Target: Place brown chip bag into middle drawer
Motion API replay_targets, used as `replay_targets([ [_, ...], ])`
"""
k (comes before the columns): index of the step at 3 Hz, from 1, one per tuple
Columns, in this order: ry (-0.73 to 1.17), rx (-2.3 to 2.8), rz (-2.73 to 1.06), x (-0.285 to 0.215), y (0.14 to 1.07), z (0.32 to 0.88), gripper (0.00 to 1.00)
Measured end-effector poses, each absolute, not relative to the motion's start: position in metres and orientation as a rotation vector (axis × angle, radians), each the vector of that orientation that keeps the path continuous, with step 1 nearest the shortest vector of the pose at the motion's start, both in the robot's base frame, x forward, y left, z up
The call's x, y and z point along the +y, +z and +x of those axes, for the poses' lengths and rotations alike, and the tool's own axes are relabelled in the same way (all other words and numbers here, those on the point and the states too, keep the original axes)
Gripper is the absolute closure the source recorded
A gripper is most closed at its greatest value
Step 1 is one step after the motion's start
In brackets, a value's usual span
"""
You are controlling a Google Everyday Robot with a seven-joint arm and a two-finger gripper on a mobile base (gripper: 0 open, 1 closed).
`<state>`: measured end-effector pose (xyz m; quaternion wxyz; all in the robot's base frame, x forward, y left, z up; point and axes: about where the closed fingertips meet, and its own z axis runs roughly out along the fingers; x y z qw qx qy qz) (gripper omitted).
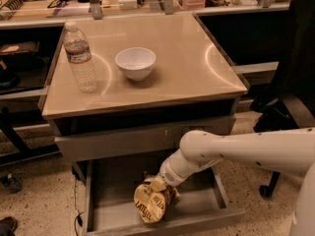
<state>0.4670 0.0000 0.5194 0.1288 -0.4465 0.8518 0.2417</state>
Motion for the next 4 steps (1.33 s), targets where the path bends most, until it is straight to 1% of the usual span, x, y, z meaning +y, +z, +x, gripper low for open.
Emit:
replay_targets([
  [2, 0.757, 2.437, -1.238, 0.017, 0.494, 0.485, 1.00],
  [4, 0.698, 2.381, -1.196, 0.011, 0.495, 0.516, 1.00],
])
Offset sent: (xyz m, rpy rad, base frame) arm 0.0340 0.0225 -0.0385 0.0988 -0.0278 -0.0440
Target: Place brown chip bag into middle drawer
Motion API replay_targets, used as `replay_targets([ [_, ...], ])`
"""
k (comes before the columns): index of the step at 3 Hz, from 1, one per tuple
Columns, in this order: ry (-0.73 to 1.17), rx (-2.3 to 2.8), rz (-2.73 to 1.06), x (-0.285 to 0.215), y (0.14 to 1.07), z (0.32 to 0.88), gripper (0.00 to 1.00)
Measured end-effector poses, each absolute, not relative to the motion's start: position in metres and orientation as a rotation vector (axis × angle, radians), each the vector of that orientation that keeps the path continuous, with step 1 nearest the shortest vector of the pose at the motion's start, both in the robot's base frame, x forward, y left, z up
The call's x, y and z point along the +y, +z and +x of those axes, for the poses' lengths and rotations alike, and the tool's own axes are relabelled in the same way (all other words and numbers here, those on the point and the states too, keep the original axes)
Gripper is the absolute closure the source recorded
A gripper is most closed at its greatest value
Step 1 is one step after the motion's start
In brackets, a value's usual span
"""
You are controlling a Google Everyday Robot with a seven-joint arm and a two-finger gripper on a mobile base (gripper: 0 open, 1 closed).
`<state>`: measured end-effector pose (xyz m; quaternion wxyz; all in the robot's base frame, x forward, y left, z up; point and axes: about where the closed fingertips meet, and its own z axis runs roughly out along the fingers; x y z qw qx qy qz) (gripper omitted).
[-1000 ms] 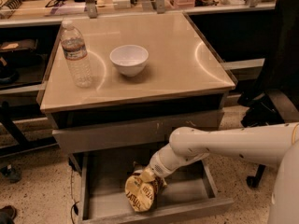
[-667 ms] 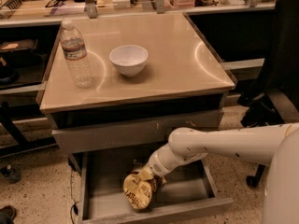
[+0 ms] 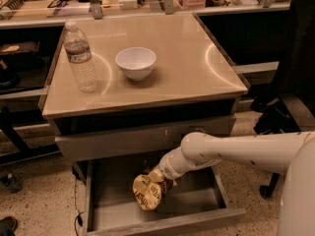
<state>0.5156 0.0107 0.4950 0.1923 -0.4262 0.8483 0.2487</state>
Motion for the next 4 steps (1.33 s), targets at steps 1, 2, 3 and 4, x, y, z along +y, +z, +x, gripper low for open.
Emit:
replay_targets([
  [1, 0.657, 2.366, -1.171, 0.005, 0.501, 0.524, 1.00],
  [2, 0.644, 2.354, -1.139, 0.003, 0.501, 0.529, 1.00],
  [3, 0.633, 2.341, -1.109, 0.003, 0.496, 0.535, 1.00],
  [4, 0.650, 2.350, -1.103, 0.013, 0.478, 0.538, 1.00],
])
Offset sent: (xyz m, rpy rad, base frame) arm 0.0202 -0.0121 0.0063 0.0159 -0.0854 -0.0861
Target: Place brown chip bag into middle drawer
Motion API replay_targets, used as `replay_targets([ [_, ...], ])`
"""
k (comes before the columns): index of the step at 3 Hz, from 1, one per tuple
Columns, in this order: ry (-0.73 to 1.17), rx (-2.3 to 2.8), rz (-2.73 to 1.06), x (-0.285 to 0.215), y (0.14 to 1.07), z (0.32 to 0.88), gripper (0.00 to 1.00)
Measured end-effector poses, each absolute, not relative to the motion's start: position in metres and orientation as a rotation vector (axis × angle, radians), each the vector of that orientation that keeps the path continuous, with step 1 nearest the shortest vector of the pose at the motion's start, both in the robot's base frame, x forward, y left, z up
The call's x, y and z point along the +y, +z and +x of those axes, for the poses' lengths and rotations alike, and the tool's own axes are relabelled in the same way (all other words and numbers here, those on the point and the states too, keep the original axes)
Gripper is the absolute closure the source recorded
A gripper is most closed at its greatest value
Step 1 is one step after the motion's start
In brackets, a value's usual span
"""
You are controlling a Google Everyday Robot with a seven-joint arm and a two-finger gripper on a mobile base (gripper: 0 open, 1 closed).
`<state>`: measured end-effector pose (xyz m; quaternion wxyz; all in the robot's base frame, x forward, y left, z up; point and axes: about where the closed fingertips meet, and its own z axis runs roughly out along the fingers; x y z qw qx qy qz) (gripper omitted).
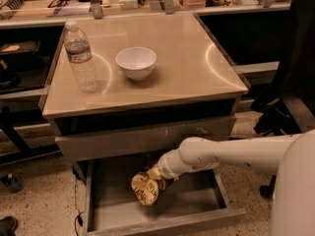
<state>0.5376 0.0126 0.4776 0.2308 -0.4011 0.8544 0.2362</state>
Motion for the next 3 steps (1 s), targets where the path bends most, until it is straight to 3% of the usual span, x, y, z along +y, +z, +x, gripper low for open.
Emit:
replay_targets([
  [1, 0.678, 2.366, -1.100, 0.0195, 0.4617, 0.5369, 1.00],
  [3, 0.679, 2.367, -1.100, 0.0196, 0.4612, 0.5366, 0.58],
])
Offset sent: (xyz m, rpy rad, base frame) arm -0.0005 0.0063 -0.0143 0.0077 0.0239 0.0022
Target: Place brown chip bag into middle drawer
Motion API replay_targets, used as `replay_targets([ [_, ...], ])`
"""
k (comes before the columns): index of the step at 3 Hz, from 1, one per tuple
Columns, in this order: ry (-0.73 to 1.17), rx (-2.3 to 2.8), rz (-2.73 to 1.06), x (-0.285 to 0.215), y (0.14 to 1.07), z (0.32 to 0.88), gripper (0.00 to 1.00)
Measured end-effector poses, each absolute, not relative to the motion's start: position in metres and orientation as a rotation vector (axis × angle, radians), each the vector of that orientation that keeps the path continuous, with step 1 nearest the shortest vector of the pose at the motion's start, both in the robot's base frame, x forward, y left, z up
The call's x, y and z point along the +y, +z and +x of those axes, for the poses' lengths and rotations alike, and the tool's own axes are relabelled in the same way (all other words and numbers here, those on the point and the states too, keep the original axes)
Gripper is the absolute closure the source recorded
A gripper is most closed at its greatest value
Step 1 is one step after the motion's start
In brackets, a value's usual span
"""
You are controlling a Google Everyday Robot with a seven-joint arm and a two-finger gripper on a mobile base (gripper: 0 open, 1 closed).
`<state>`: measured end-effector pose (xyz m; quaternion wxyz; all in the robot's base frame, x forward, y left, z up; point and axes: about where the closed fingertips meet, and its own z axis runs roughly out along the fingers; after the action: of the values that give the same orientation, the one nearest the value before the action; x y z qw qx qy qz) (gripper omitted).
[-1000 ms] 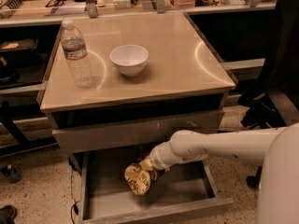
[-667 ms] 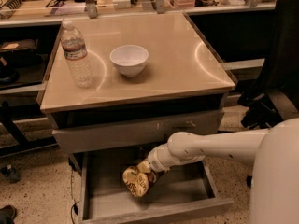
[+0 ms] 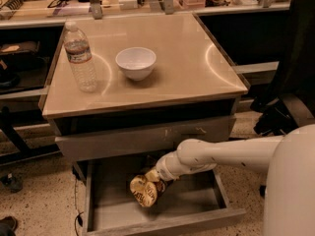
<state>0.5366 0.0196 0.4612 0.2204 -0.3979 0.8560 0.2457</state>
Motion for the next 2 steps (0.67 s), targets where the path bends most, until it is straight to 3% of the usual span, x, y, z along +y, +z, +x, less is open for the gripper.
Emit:
replay_targets([
  [2, 0.680, 2.367, -1.100, 0.0197, 0.4612, 0.5366, 0.11],
])
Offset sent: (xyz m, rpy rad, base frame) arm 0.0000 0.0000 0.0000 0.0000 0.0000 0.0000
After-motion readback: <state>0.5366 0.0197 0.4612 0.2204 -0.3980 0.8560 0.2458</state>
